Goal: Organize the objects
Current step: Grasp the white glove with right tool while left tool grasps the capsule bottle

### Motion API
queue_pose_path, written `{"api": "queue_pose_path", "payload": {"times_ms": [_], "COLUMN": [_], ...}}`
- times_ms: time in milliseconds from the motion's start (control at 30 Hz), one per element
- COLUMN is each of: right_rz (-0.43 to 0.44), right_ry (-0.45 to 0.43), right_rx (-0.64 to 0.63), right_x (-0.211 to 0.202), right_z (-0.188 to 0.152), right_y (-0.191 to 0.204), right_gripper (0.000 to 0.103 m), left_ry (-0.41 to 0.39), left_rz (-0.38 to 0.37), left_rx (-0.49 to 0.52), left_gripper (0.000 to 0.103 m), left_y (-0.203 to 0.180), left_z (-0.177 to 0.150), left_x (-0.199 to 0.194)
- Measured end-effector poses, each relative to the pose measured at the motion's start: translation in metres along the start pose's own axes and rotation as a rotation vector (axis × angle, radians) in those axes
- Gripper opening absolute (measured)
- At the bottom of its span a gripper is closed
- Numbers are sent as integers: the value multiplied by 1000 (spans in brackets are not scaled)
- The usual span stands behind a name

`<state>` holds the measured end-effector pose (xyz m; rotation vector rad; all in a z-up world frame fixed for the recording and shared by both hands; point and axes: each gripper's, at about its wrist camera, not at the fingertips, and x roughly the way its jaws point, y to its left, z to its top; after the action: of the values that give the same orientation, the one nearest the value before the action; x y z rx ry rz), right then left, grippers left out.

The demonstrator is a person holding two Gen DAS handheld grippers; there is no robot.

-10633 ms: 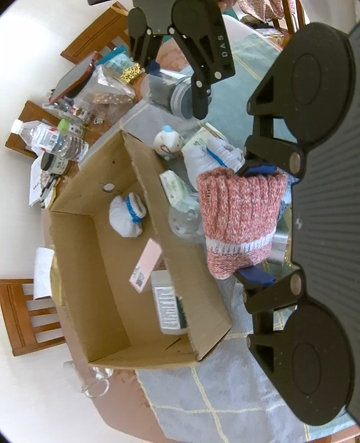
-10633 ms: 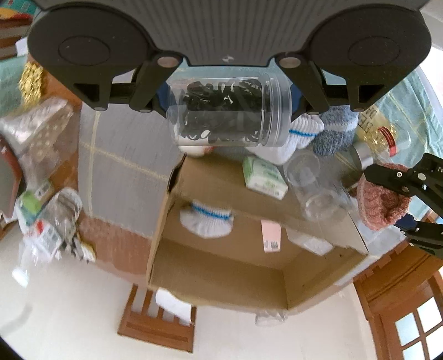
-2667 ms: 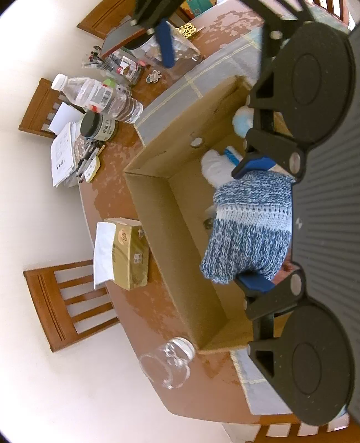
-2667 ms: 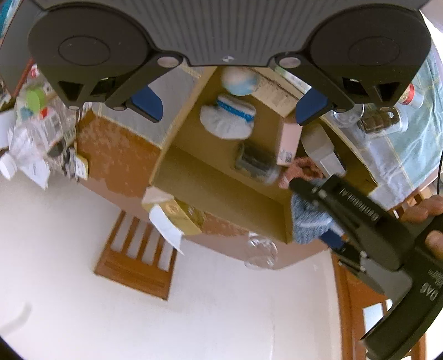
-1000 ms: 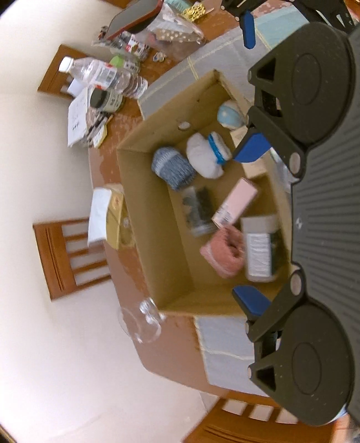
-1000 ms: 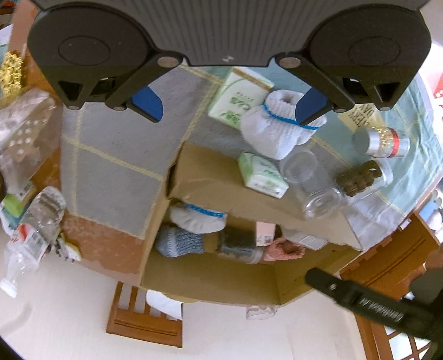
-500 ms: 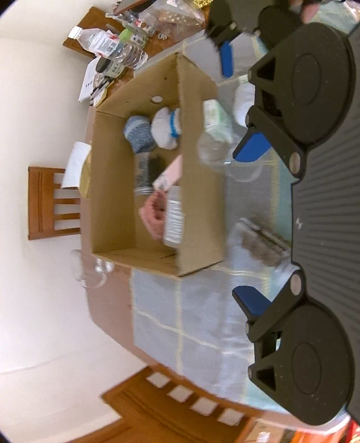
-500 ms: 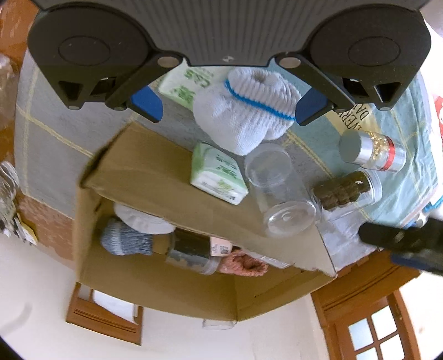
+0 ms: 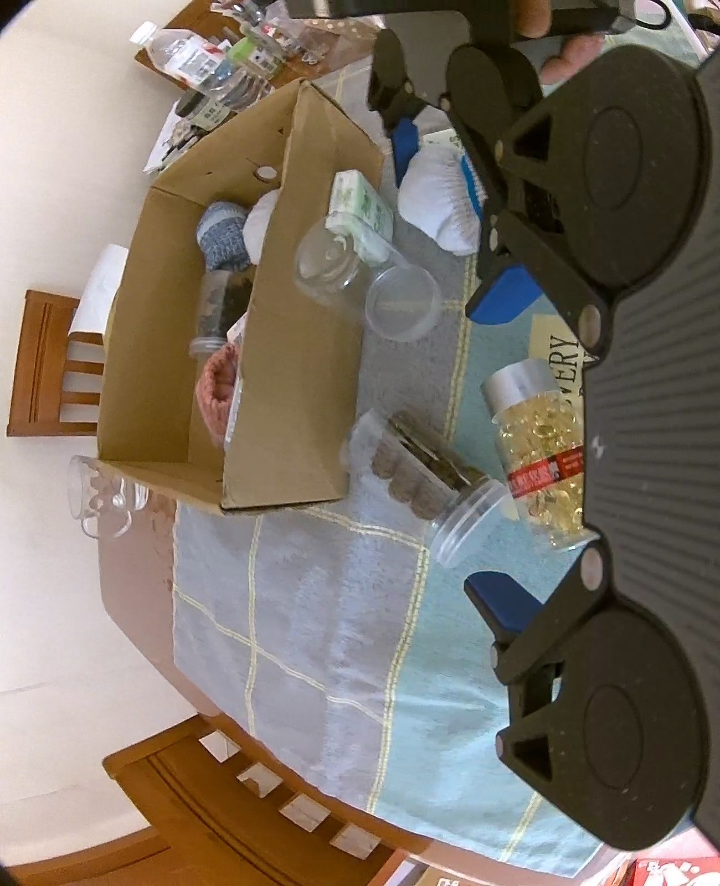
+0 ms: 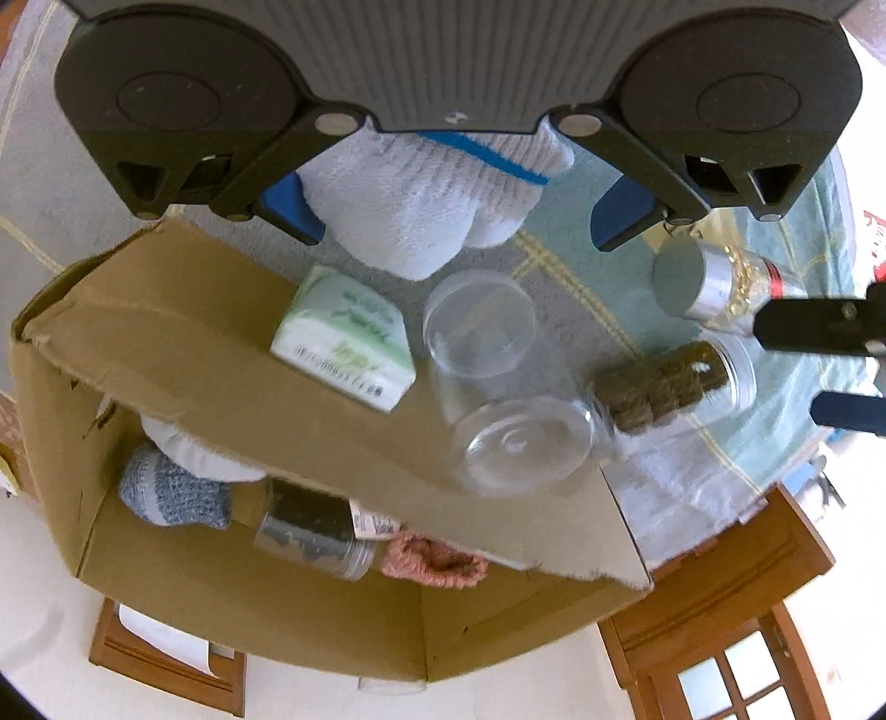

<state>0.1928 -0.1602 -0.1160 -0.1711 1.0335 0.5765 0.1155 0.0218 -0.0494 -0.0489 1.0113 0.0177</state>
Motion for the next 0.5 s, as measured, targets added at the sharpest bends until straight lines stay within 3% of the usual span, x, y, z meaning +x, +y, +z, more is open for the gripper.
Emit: {"api": "queue_pose_path", "payload": {"times_ms": [300,500], "right_rz": [85,-13], "right_ry": [148,145], "right_rx": [47,-15], "right_x": [-2,2], "right_z": [-18,-22], "right_y": [11,30], "right_gripper": [103,103], "left_ry": [20,42], "left_rz": [-5,-1], "left_rx": [-25,-45], "left_gripper": [96,96], "left_y": [13,14], "left_z": [-6,-10], "left_x": [7,19]}}
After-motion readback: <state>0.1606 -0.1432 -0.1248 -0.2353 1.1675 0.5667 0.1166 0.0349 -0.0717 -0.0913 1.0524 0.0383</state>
